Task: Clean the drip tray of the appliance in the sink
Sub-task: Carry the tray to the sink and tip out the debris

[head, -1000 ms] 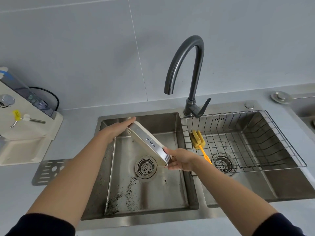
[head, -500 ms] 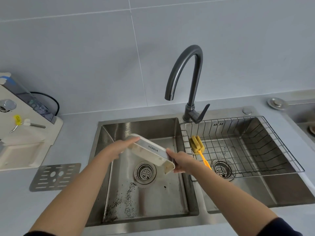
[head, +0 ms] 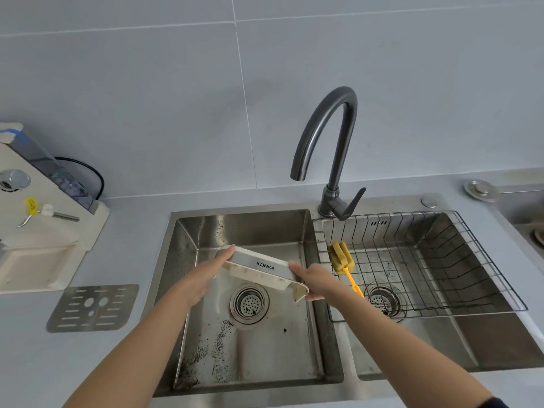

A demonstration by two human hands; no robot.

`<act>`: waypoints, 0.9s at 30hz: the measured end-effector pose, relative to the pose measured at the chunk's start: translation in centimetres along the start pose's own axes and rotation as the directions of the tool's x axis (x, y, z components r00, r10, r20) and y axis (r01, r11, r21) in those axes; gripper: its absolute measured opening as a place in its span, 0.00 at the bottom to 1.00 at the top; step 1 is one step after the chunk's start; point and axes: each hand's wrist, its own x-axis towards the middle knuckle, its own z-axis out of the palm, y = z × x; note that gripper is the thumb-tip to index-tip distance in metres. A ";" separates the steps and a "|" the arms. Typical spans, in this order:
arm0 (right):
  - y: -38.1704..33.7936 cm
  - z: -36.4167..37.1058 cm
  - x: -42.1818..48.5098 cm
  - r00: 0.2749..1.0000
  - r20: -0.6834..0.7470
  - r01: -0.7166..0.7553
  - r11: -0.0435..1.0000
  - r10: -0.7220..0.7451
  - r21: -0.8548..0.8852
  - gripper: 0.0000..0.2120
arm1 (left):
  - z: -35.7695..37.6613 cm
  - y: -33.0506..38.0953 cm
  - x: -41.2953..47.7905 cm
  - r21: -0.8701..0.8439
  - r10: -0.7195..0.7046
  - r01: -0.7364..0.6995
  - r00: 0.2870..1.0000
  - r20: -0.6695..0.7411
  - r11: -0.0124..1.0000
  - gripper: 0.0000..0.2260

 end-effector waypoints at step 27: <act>-2.9 -7.6 -1.9 0.877 -0.372 0.362 0.928 -0.305 0.093 0.27 | 1.8 2.2 3.7 -0.584 0.142 -0.282 0.951 -0.274 0.762 0.04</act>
